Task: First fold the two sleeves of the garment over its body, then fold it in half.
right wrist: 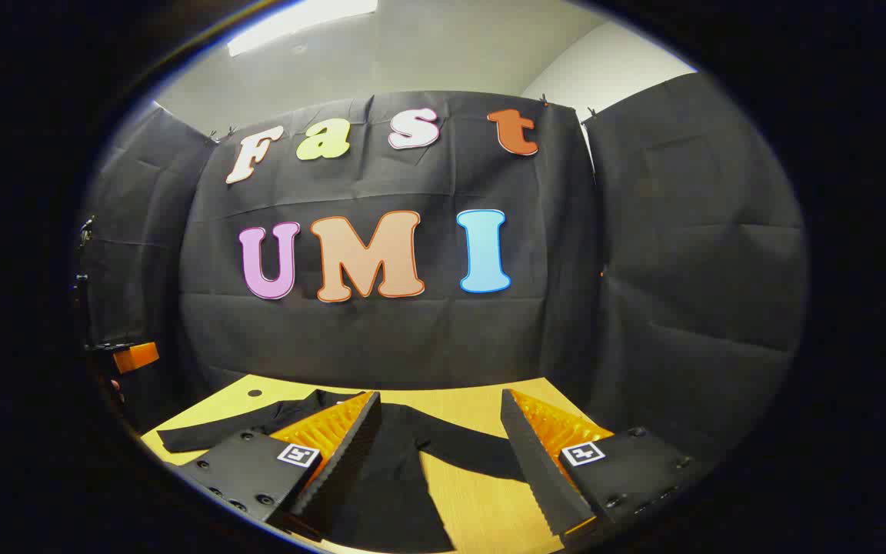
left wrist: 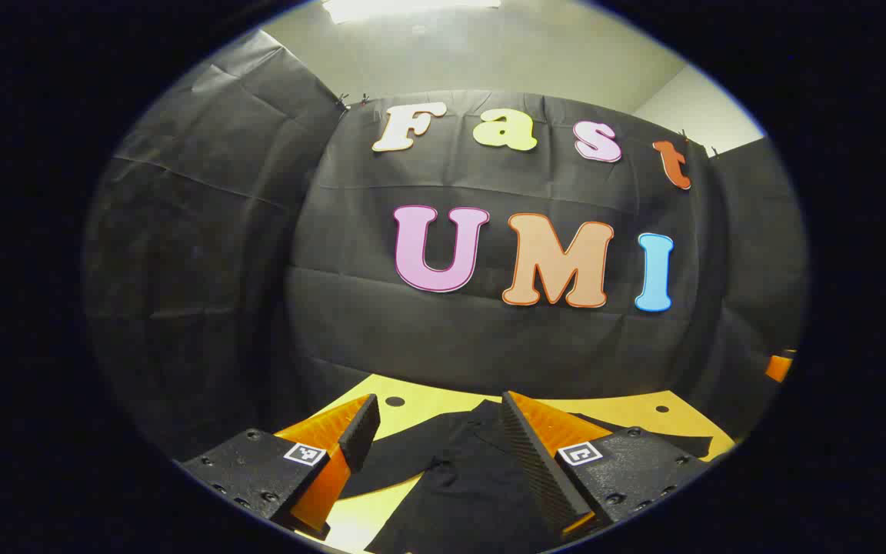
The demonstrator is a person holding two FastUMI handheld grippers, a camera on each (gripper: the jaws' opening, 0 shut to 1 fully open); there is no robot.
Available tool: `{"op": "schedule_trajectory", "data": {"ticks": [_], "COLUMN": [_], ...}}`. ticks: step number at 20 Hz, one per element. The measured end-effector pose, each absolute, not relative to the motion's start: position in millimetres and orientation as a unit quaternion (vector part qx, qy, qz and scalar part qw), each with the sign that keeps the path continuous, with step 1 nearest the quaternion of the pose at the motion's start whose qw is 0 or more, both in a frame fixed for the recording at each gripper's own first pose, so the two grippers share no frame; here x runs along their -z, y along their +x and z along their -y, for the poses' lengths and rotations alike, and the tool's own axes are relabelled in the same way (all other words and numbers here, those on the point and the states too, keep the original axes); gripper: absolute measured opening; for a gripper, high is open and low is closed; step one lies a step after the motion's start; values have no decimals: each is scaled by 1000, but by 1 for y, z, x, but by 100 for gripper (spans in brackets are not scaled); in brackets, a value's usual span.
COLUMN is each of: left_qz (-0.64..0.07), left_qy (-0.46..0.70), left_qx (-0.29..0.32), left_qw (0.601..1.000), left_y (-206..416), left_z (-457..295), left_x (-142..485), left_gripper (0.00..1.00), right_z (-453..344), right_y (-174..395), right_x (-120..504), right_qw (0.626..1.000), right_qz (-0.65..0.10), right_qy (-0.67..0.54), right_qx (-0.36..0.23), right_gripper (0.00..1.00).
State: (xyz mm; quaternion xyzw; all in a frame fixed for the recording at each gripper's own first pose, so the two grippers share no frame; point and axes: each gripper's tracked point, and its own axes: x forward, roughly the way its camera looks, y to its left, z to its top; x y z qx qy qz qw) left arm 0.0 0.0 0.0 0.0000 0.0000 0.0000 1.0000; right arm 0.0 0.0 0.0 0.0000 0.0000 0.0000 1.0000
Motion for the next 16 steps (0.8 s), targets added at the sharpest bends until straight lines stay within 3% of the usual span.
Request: {"op": "schedule_trajectory", "data": {"ticks": [16], "left_qz": [-2], "left_qy": [19], "left_qx": [-31], "left_qw": [999], "left_y": [-20], "left_z": [-4], "left_x": [-3], "left_gripper": [93], "right_z": [6], "right_y": [11], "right_x": [20], "right_qw": [999], "right_qz": [-22], "right_qy": [8], "right_qx": [-22], "right_gripper": [100]}}
